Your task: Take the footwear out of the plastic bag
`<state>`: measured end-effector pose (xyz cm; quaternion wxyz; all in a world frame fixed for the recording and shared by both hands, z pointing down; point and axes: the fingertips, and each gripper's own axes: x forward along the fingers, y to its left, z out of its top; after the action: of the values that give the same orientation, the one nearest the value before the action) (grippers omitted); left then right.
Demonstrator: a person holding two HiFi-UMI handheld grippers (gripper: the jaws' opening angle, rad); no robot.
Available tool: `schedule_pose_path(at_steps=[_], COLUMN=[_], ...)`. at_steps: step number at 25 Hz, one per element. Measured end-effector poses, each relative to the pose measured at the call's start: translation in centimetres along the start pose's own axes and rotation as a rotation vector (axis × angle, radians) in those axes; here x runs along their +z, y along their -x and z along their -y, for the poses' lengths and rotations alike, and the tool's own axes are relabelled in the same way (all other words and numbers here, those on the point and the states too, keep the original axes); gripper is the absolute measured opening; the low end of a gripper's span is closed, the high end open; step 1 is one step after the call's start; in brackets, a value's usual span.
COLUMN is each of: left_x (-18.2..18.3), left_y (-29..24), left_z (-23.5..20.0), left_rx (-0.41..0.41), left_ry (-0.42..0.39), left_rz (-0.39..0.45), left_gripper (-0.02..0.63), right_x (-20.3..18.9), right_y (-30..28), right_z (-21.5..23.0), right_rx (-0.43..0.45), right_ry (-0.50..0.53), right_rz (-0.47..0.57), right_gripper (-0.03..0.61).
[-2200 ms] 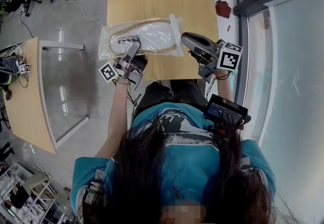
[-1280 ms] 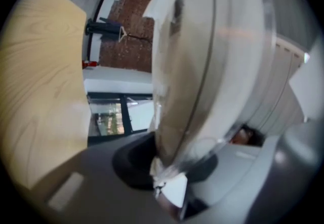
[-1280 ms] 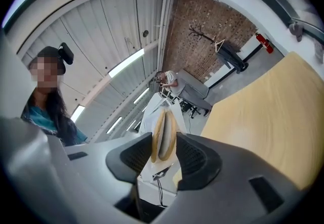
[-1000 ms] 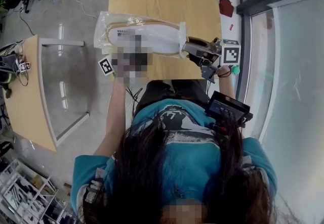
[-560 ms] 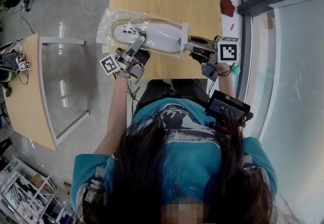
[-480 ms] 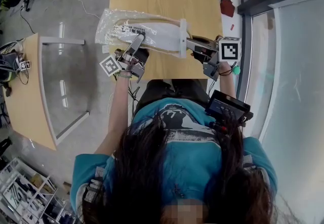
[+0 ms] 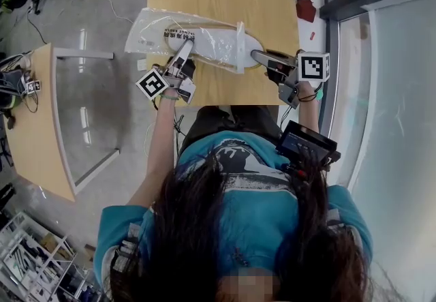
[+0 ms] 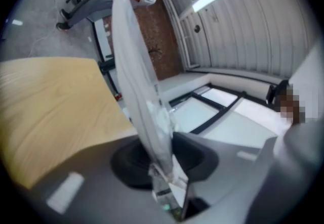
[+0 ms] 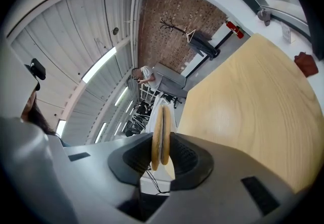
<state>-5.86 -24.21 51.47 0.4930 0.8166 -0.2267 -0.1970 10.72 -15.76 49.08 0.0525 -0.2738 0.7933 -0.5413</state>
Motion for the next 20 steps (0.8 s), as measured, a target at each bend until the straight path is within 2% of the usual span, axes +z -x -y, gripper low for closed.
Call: schedule_pose_path(at_steps=[4,9,13,17,18,20], left_x=[0.1,0.9,1.1,2.0,2.5,3.6], left_y=[-0.2,0.7,0.9,1.8,2.4,3.8], left_z=[-1.0,-2.9,-3.4,-5.3,-6.0,-7.4], left_rx=[0.056,0.116,0.134,0.221,0.266,0.37], left_ry=[-0.022,-0.01,-0.032,-0.032,-0.057,-0.122], left_rz=[0.013,0.073,0.083,0.144,0.156,0.181], left_gripper=[0.116,0.118,0.12,0.121,0.111,0.02], right_x=[0.0,-0.5,-0.7,-0.8,-0.7,-0.5], right_y=[0.0,0.4,0.6,0.7,0.9,1.4], right_z=[0.3,1.4,1.7,1.9,1.9,2.1], right_rx=[-0.012,-0.052,-0.066,-0.083,-0.092,-0.11], right_ry=[-0.004,-0.045,-0.047,-0.058,-0.056,-0.053], right_rz=[0.003,0.005,-0.003,0.003,0.003,0.007], right_gripper=[0.091,0.089,0.089,0.089,0.089,0.089])
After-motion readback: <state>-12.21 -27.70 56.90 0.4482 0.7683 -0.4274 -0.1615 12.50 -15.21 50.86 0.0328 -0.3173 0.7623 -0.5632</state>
